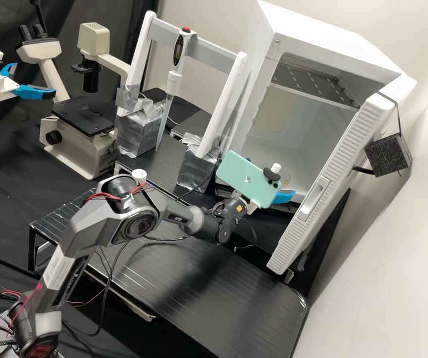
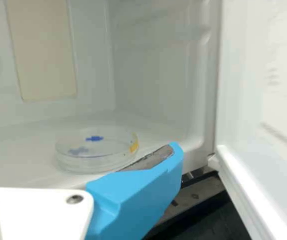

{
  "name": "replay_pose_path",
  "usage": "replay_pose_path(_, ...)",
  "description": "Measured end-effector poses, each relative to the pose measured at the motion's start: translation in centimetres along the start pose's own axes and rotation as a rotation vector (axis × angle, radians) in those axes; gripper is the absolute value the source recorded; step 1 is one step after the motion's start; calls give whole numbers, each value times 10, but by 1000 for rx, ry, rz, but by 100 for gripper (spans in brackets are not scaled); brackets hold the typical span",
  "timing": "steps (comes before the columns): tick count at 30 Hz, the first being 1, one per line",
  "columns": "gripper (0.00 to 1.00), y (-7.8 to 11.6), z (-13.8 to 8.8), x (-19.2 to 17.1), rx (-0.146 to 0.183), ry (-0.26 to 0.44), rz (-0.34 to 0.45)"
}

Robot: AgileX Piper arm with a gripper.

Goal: Move the petri dish to the incubator

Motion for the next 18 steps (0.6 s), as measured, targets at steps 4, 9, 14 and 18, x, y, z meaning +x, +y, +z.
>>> replay_pose_path(4,100,2,2,-43,23,48,78)
replay_pose_path(9,100,0,-4,-91,48,52,132)
replay_pose_path(14,100,-15,-23,-139,64,19,116)
replay_pose_path(18,100,-31,-40,-164,76,16,122)
